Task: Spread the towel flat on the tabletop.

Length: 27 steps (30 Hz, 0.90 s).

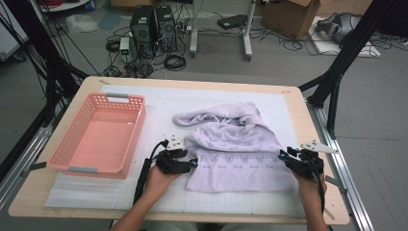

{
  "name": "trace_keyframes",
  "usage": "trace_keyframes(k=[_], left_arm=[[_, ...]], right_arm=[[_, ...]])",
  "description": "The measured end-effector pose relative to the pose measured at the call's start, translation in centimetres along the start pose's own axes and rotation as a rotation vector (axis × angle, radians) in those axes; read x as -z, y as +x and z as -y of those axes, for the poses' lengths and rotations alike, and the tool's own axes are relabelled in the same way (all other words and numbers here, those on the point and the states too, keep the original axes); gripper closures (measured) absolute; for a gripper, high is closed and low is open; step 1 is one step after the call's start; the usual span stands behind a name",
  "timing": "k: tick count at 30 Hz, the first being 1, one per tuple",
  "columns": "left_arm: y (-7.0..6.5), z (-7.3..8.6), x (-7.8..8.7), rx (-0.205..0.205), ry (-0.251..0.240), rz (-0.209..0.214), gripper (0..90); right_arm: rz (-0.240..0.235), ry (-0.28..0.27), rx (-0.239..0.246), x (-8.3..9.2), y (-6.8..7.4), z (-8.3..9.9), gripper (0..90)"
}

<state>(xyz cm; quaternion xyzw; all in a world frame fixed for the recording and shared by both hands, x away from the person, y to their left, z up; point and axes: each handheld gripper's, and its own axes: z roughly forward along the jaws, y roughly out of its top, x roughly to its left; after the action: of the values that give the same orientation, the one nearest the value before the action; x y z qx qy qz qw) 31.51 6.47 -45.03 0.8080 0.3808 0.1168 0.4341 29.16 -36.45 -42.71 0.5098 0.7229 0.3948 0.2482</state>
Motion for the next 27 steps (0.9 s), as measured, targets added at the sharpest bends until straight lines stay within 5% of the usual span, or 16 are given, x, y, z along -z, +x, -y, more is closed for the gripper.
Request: trace_keyframes(k=[7, 12, 14, 18, 23, 26, 27], left_arm=[[-1.7, -0.7, -1.3, -0.065, -0.002, -0.033, 48.6], [-3.5, -1.5, -2.5, -0.167, 0.007, -0.027, 71.8], [-3.7, -1.6, -2.6, -0.172, 0.002, -0.030, 75.4], [-3.3, -1.6, -2.2, -0.159, -0.003, -0.040, 85.0], [-1.8, -1.1, -0.5, -0.126, -0.002, -0.064, 85.6], [0.0, 0.1, 1.3, -0.062, -0.003, -0.084, 85.5], [1.2, 0.8, 2.4, 0.001, -0.011, -0.097, 85.5]], right_arm=[[-0.019, 0.002, 0.015, -0.2, 0.4, -0.2, 61.4], [-0.037, 0.008, 0.030, -0.5, 0.7, -0.2, 61.1], [-0.043, 0.008, 0.033, -0.5, 0.8, -0.3, 61.1], [-0.045, 0.003, 0.035, -0.3, 0.6, -0.2, 61.1], [-0.043, 0.004, 0.025, -0.2, 0.3, -0.1, 61.0], [-0.045, 0.000, 0.018, 0.0, 0.2, 0.0, 60.8], [-0.046, 0.001, 0.017, -0.1, 0.2, 0.0, 60.6]])
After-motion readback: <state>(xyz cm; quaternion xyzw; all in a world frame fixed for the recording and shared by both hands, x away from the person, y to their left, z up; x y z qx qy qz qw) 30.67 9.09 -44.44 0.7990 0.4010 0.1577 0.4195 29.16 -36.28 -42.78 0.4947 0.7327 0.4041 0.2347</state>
